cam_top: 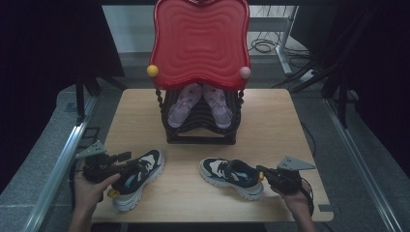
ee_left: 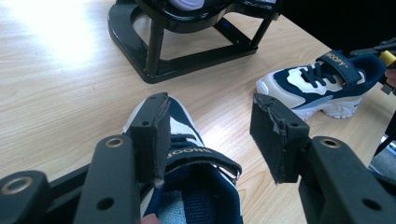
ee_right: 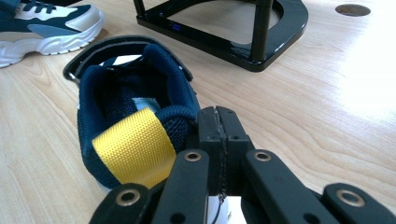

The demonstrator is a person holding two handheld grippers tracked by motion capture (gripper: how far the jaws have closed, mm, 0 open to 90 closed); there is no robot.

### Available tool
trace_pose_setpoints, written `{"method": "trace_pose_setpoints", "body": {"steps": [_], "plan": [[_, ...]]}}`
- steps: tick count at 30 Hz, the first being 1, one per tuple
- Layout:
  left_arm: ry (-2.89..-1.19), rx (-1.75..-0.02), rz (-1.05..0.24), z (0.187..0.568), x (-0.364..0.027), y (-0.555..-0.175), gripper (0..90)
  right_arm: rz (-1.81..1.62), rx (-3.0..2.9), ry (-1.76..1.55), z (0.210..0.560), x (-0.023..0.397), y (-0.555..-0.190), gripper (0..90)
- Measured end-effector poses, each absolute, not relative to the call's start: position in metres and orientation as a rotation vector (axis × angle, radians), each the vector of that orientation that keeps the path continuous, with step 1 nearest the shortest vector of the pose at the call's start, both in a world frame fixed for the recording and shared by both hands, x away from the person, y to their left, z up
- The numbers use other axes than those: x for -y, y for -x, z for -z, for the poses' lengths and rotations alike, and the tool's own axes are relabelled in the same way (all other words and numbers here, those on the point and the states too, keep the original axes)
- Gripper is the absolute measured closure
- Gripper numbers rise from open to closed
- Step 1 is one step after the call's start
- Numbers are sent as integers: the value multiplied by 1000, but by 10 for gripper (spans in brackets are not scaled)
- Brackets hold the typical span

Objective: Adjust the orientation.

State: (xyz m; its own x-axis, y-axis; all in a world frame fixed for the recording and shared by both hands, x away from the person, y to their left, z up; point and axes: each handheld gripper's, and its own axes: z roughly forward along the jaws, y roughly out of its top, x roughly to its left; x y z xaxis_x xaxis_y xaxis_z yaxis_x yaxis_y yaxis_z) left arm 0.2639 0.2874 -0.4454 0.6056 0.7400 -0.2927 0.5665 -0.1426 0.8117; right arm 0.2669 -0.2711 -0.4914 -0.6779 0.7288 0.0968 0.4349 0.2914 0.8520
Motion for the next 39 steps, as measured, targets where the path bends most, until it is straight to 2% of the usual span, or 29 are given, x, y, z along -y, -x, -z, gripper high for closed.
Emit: {"method": "trace_pose_setpoints", "body": {"steps": [24,39], "plan": [[-1828,-1062,-208,447,-286,-264,479,-1341,-2289,-1029,493,264,-244,900],[-1824,-1064,-213,446,-287,-264,479,-1338,-2296,-1021,495,261,-244,894]]}}
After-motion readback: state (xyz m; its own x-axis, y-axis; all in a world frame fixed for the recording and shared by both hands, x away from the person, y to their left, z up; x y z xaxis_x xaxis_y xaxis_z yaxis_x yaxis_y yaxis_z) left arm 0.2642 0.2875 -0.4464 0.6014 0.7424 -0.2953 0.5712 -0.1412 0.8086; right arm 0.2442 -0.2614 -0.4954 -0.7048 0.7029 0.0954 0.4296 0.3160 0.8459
